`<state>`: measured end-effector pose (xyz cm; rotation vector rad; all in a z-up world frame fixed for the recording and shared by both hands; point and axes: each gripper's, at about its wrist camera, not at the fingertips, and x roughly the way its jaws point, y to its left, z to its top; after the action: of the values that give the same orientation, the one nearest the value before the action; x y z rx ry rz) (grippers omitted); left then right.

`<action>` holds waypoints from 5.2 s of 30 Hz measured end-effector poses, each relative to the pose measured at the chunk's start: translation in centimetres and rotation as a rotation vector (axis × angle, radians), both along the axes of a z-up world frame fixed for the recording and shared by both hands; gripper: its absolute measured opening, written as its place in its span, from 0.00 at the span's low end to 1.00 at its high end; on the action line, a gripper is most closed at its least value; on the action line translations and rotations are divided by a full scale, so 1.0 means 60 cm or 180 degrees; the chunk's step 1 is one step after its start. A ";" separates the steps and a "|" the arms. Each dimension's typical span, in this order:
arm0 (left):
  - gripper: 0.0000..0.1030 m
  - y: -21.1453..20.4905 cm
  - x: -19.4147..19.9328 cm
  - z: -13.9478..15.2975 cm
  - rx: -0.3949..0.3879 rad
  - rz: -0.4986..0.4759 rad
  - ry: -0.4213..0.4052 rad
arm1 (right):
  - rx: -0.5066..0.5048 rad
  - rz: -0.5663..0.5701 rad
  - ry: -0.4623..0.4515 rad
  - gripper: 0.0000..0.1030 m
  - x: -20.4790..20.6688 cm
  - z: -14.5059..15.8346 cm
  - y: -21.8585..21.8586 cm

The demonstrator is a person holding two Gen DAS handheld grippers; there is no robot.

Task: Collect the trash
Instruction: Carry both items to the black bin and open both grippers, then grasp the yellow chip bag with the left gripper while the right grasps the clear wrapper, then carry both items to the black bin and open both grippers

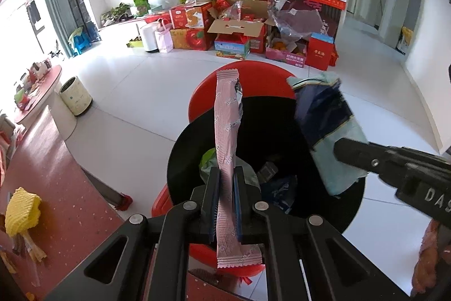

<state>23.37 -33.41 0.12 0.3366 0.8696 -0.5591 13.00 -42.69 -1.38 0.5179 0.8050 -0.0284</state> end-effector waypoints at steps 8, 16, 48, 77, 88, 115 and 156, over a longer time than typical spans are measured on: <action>1.00 0.006 0.007 0.002 -0.0058 0.0138 -0.0093 | 0.0038 -0.0041 0.0018 0.08 0.017 0.007 -0.010; 1.00 0.023 -0.002 0.025 -0.0132 0.0147 -0.0197 | 0.0096 -0.0024 0.0087 0.50 0.025 0.005 -0.007; 1.00 0.562 -0.188 0.076 -0.0926 0.1425 -0.0517 | -0.1328 0.1524 -0.0655 1.00 -0.075 0.124 0.366; 1.00 0.985 0.110 -0.070 -0.0755 0.3333 0.0107 | -0.0688 0.1883 0.0190 0.87 0.131 -0.005 0.616; 1.00 0.962 0.162 -0.123 -0.0088 0.3368 0.0038 | -0.0444 0.1773 0.0377 0.66 0.238 -0.081 0.630; 0.98 0.949 -0.065 -0.050 -0.0519 0.2828 -0.0224 | -0.0128 0.2098 0.0064 0.16 0.115 -0.001 0.596; 0.98 0.452 -0.167 0.085 -0.1019 0.0835 -0.0185 | 0.0018 0.1150 -0.0201 0.16 -0.058 0.039 0.277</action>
<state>13.33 -6.27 5.20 -0.0526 0.7398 -0.4328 9.50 -26.07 0.98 0.3707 0.8271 0.3221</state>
